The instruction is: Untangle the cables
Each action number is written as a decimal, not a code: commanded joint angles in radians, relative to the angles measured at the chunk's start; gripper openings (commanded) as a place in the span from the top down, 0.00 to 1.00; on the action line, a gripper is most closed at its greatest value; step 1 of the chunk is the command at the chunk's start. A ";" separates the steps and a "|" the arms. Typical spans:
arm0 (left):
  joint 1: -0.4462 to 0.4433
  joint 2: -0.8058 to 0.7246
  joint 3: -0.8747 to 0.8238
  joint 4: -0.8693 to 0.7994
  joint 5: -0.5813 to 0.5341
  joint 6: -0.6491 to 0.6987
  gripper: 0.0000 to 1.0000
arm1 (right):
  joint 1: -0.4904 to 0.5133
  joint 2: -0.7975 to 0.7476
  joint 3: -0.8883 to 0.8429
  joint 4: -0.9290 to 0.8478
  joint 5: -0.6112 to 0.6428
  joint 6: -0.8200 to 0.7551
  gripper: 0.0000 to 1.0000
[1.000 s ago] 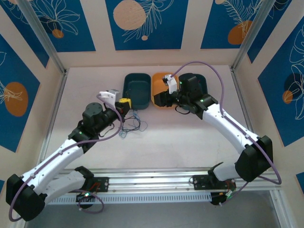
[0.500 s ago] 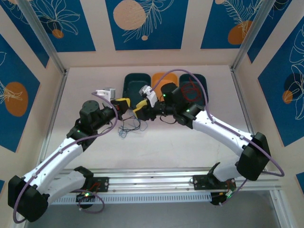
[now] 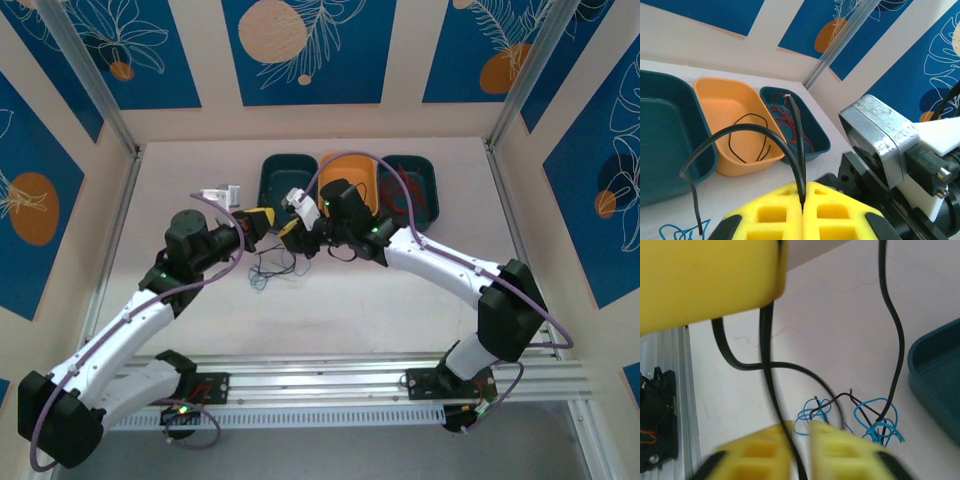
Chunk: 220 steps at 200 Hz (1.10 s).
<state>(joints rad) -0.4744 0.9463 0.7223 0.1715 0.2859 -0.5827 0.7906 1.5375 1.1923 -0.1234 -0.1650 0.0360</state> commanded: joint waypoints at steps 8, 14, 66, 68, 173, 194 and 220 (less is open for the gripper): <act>0.023 -0.019 0.015 0.012 0.021 -0.019 0.83 | 0.007 -0.030 0.044 -0.010 0.009 -0.005 1.00; 0.027 -0.025 0.010 0.005 0.009 -0.020 0.78 | 0.007 -0.044 0.041 -0.011 0.006 -0.004 1.00; 0.071 -0.129 -0.035 -0.013 -0.071 0.010 0.14 | 0.006 -0.195 0.038 -0.074 0.027 -0.008 1.00; 0.072 -0.133 -0.036 -0.016 -0.075 0.013 0.12 | 0.006 -0.199 0.039 -0.077 0.027 -0.009 1.00; 0.077 -0.115 -0.126 -0.092 -0.165 0.070 0.00 | 0.036 -0.436 0.090 -0.073 0.115 -0.004 1.00; 0.075 -0.019 -0.129 -0.027 -0.035 0.100 0.00 | 0.038 -0.451 0.099 -0.056 0.129 0.005 1.00; 0.037 0.069 -0.151 0.088 0.002 0.135 0.00 | 0.041 -0.461 0.116 -0.029 0.112 0.009 1.00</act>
<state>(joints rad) -0.4103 0.9672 0.5987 0.1295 0.1947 -0.5098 0.8230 1.0939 1.2682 -0.2008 -0.0620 0.0380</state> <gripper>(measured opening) 0.998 0.057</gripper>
